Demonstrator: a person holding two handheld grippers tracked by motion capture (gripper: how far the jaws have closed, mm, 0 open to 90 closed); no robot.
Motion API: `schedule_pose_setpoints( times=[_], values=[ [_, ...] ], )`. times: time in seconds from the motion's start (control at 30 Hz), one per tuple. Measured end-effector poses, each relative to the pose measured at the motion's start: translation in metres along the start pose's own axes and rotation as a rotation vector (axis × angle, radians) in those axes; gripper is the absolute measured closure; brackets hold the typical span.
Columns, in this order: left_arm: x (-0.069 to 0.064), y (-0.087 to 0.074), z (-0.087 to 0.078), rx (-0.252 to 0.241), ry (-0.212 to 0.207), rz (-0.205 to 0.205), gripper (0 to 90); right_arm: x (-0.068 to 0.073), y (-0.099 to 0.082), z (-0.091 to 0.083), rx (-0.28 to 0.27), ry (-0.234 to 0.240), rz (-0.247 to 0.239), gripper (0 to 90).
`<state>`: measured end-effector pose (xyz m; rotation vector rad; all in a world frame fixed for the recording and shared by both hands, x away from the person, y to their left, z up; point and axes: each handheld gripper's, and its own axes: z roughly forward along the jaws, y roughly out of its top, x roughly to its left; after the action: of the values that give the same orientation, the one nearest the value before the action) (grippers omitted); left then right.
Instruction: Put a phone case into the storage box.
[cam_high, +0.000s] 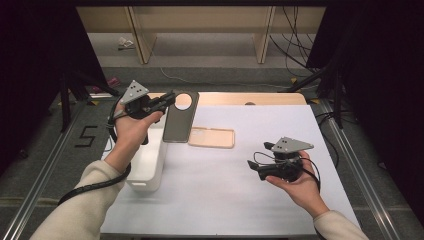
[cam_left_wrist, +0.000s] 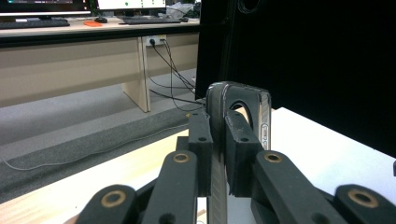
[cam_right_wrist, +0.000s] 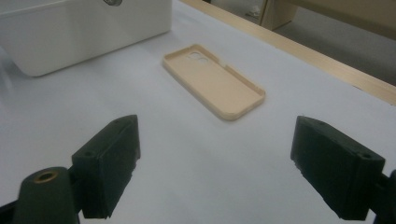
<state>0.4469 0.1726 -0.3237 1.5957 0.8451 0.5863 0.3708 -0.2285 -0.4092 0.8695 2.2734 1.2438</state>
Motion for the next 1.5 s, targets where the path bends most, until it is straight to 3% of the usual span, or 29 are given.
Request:
schedule_pose_setpoints(
  times=[0.63,1.5],
  values=[
    [0.020,0.002,-0.004,-0.005,0.030,0.023,82.0,-0.010,-0.006,-0.011,-0.006,-0.038,0.024,16.6],
    [0.060,0.003,-0.010,-0.019,0.092,-0.011,82.1,-0.013,-0.009,-0.013,-0.007,-0.047,0.038,16.6]
  ],
)
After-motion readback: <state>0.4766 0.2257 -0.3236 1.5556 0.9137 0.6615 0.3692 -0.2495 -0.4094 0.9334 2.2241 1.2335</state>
